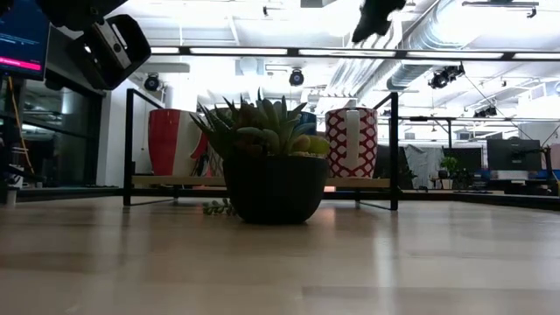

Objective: Place coffee mugs
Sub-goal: Return to Home Position

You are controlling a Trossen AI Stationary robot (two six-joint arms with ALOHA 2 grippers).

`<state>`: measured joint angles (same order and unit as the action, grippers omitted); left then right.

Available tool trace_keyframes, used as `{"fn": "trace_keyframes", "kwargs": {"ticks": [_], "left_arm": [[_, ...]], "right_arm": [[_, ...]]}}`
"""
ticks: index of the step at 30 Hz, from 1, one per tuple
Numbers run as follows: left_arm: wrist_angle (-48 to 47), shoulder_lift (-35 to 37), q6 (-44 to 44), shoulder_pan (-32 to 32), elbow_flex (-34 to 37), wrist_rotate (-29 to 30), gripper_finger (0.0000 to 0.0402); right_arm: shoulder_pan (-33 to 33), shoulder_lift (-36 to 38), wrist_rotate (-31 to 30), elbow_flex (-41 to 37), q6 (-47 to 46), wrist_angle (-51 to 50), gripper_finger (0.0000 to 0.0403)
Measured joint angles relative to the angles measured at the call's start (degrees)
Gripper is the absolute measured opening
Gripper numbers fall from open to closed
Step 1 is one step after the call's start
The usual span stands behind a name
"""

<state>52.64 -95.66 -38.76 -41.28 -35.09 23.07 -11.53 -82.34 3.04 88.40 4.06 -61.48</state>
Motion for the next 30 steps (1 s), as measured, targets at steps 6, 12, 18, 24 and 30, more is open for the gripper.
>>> {"fn": "trace_keyframes", "kwargs": {"ticks": [6, 12, 18, 24, 30], "left_arm": [[-8.1, 3.4, -1.3, 0.0, 0.0, -6.2, 0.0087], [-34.8, 19.1, -2.3, 0.6, 0.0, -9.1, 0.0087], [-56.8, 37.4, 1.5, 1.2, 0.0, -8.5, 0.0087], [-72.8, 49.7, 2.4, 0.5, 0.0, -1.9, 0.0087], [-75.1, 56.3, 7.5, -0.5, 1.7, 2.1, 0.0087]], "right_arm": [[9.0, 8.1, 1.7, 0.0, -4.9, -1.5, 0.0053], [17.9, 12.9, -3.6, 0.0, -10.4, -1.3, 0.0053], [25.8, 15.0, -10.1, -3.5, -12.1, 1.9, 0.0053], [30.2, 23.4, -14.6, -23.4, -17.2, 22.8, 0.0053], [31.2, 33.7, -14.6, -46.7, -21.0, 52.0, 0.0053]]}}
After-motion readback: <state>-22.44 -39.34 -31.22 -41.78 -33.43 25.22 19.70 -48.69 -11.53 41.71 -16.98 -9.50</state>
